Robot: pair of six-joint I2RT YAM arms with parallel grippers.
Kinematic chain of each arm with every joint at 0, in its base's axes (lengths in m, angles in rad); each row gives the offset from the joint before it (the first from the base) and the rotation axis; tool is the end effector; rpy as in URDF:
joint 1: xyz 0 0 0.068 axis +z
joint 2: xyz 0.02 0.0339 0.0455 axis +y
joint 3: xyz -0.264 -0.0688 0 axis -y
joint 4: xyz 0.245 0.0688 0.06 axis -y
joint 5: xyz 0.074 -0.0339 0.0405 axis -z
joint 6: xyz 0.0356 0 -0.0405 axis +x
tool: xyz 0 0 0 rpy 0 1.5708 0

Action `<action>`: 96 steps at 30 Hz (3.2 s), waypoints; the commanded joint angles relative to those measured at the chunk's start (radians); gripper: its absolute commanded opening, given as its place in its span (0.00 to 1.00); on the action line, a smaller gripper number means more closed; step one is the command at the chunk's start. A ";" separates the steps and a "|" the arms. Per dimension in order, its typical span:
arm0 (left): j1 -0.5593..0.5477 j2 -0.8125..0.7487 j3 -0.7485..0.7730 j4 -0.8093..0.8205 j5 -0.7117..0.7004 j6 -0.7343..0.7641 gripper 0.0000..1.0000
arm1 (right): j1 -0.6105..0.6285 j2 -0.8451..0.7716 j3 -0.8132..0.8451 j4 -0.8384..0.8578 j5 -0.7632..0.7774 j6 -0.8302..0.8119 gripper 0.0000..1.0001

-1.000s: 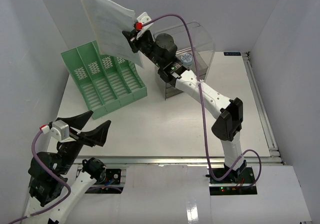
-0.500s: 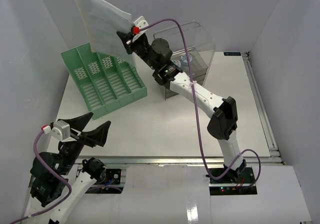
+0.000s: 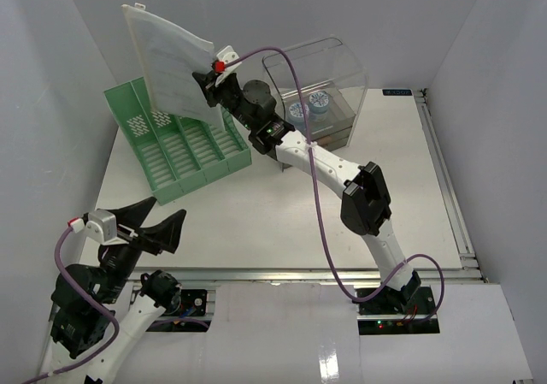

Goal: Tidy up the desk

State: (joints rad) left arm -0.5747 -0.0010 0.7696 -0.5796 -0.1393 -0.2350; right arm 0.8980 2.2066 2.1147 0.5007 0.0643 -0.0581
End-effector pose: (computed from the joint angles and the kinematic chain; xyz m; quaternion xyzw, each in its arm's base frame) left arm 0.0004 0.0056 0.3477 0.0544 0.6349 -0.2624 0.7247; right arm 0.3300 0.4105 0.4067 -0.2285 0.4994 0.3245 0.7701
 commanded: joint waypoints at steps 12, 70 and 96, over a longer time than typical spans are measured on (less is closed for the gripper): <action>-0.001 -0.024 0.082 -0.029 -0.052 -0.066 0.98 | 0.051 -0.024 -0.032 0.126 -0.021 0.092 0.08; -0.001 -0.044 0.058 -0.046 -0.039 -0.165 0.98 | 0.136 0.354 0.211 0.260 0.121 0.181 0.28; -0.001 0.043 0.068 -0.051 0.054 -0.345 0.98 | 0.007 -0.417 -0.126 -0.753 -0.714 -0.289 0.90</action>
State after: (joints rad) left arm -0.5747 -0.0007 0.8291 -0.6228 -0.1303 -0.5118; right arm 0.9114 1.9886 2.0427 0.1315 -0.4683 -0.1722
